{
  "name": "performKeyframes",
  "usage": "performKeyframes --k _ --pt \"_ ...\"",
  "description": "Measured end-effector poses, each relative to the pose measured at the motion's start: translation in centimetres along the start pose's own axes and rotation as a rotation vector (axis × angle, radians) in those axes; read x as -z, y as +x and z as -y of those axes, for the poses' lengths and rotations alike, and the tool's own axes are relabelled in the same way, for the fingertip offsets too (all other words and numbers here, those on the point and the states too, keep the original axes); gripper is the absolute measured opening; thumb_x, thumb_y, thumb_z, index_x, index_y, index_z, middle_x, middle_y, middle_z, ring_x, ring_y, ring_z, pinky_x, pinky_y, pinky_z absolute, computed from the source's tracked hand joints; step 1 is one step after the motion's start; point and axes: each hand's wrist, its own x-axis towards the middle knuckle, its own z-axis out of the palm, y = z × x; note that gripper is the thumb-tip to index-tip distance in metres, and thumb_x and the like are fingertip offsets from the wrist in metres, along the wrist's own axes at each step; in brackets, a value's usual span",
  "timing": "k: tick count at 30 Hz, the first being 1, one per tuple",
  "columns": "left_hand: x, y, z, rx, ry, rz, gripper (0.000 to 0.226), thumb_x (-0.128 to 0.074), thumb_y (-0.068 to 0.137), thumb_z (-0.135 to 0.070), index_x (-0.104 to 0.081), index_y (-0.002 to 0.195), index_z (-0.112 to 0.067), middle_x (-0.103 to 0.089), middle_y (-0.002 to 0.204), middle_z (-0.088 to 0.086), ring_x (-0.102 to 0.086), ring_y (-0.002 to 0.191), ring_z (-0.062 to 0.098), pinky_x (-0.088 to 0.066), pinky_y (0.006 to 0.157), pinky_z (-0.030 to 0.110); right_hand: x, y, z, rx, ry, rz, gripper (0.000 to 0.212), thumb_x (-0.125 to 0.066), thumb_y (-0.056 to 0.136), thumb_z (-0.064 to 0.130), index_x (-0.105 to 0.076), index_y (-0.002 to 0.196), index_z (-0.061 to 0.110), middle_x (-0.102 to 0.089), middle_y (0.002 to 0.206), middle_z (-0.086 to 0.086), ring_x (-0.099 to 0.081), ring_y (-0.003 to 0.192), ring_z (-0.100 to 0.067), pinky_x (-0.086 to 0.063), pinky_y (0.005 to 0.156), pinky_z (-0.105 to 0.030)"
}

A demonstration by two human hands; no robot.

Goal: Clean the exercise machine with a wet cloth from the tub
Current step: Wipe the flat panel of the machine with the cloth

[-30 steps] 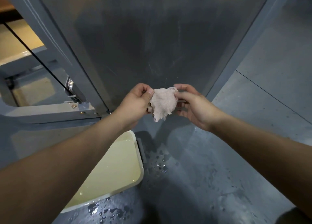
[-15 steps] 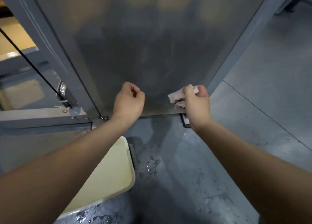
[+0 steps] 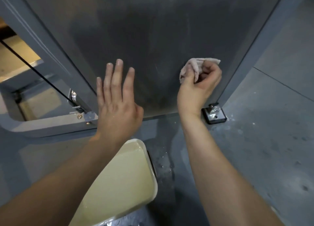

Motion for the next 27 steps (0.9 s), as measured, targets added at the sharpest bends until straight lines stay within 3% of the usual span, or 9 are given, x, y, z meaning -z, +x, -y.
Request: performKeyframes --k 2,7,9,13,16,19,21,24,27 --pt "-0.5 0.2 0.9 0.057 0.046 0.052 0.098 -0.060 0.074 -0.011 -0.017 0.161 -0.004 -0.003 0.170 0.019 0.001 0.158 0.035 -0.006 0.127 0.057 -1.2 -1.2 0.1 0.096 -0.014 0.029 0.028 -0.066 0.086 0.000 -0.059 0.113 0.000 -0.052 0.115 -0.011 -0.054 0.103 -0.023 -0.048 0.094 -0.040" --pt "-1.7 0.5 1.6 0.062 0.076 0.089 0.103 -0.061 0.075 -0.013 -0.008 0.163 -0.004 0.003 0.171 0.018 0.006 0.158 0.034 -0.007 0.128 0.053 -2.0 -4.0 -0.5 0.507 -0.227 0.509 0.023 -0.060 0.083 -0.009 -0.068 0.103 0.000 -0.060 0.112 -0.015 -0.055 0.107 -0.031 -0.048 0.095 -0.043" --pt "-1.9 0.6 1.7 0.064 0.080 0.087 0.102 -0.060 0.075 -0.012 -0.007 0.163 -0.004 0.004 0.170 0.018 0.007 0.158 0.035 -0.008 0.128 0.053 -1.0 -1.8 -0.8 0.487 -0.219 0.420 0.022 -0.057 0.084 -0.006 -0.066 0.103 -0.001 -0.058 0.109 -0.017 -0.054 0.106 -0.026 -0.048 0.095 -0.039" --pt "-2.4 0.5 2.3 0.040 0.087 0.064 0.098 -0.057 0.079 -0.013 -0.008 0.163 -0.005 0.003 0.170 0.018 0.006 0.158 0.036 -0.005 0.128 0.053 -0.6 1.4 -0.2 0.215 -0.122 -0.042 0.016 -0.061 0.088 -0.002 -0.061 0.104 -0.003 -0.055 0.107 -0.011 -0.053 0.101 -0.023 -0.046 0.090 -0.031" --pt "-2.7 0.6 2.4 0.037 0.089 0.042 0.097 -0.056 0.078 -0.013 -0.009 0.163 -0.004 0.001 0.170 0.019 0.005 0.158 0.037 -0.005 0.127 0.054 -2.1 -2.2 0.4 0.413 -0.184 0.267 0.023 -0.059 0.082 -0.009 -0.062 0.104 -0.003 -0.058 0.111 -0.016 -0.053 0.104 -0.033 -0.047 0.093 -0.045" --pt "-2.9 0.7 2.2 0.039 0.091 0.026 0.097 -0.057 0.079 -0.011 -0.009 0.162 -0.003 0.002 0.170 0.021 0.006 0.157 0.038 -0.005 0.127 0.055 -1.1 -2.9 -0.5 0.612 -0.284 0.596 0.021 -0.054 0.085 -0.004 -0.068 0.101 0.001 -0.061 0.110 -0.016 -0.056 0.099 -0.034 -0.047 0.091 -0.044" --pt "-3.0 0.8 2.1 0.042 0.092 0.022 0.098 -0.057 0.078 -0.013 -0.009 0.162 -0.002 0.003 0.170 0.021 0.006 0.157 0.039 -0.004 0.127 0.056 -0.3 -0.8 -0.5 0.546 -0.260 0.448 0.019 -0.055 0.087 -0.004 -0.066 0.102 0.000 -0.059 0.108 -0.017 -0.055 0.101 -0.029 -0.047 0.093 -0.038" --pt "-3.2 0.8 2.2 0.038 0.100 0.018 0.098 -0.055 0.077 -0.014 -0.008 0.162 -0.002 0.001 0.170 0.021 0.003 0.157 0.040 -0.006 0.127 0.056 -0.4 1.1 0.8 0.217 -0.137 0.023 0.015 -0.056 0.087 -0.005 -0.060 0.102 -0.001 -0.054 0.108 -0.012 -0.053 0.101 -0.026 -0.043 0.090 -0.020" --pt "-3.2 0.6 2.4 0.029 0.101 0.000 0.095 -0.054 0.078 -0.012 -0.010 0.162 -0.003 -0.003 0.169 0.021 0.000 0.157 0.040 -0.008 0.127 0.056 -2.6 -1.4 2.8 0.428 -0.139 0.234 0.020 -0.059 0.086 -0.005 -0.064 0.105 -0.002 -0.055 0.110 -0.012 -0.057 0.103 -0.036 -0.049 0.094 -0.045"
